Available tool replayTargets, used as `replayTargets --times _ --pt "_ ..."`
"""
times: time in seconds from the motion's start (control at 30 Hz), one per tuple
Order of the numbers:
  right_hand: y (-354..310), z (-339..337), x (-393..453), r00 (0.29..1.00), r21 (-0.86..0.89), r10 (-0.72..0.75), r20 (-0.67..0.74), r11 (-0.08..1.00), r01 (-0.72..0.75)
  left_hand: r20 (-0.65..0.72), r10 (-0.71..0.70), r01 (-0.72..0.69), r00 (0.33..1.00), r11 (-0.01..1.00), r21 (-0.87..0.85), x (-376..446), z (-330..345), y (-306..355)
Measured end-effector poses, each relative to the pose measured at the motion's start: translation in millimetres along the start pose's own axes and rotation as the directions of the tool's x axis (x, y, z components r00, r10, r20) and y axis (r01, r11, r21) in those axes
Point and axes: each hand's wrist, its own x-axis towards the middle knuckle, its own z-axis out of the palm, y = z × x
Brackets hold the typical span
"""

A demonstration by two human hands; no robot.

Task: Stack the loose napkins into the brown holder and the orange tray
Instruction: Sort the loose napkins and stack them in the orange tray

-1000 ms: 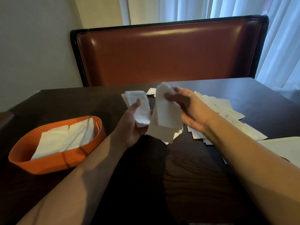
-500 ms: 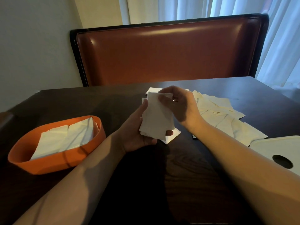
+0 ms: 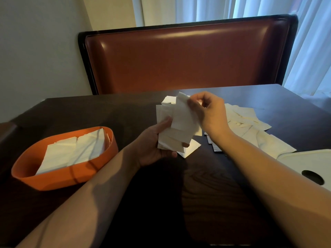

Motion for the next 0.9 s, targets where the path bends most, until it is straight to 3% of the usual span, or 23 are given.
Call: replayTargets --times 0.13,0.33,0.47,0.9 --pt "2 -6 3 0.999 0.009 0.033 -0.018 0.999 -0.033 -0.016 0.017 -0.016 1.0 0.996 0.086 -2 7 0" --pt "-5 -2 0 0.995 0.121 0.011 0.1 0.992 -0.023 0.03 -0.011 0.012 0.999 0.999 -0.041 -3 8 2" --pt "-8 3 -1 0.994 0.24 0.003 0.106 0.97 -0.028 0.033 -0.012 0.014 0.999 0.999 -0.043 -5 9 3" --pt "-6 -3 1 0.999 0.117 0.019 0.041 0.993 -0.024 0.078 0.006 0.0 0.997 0.997 -0.08 -7 12 3"
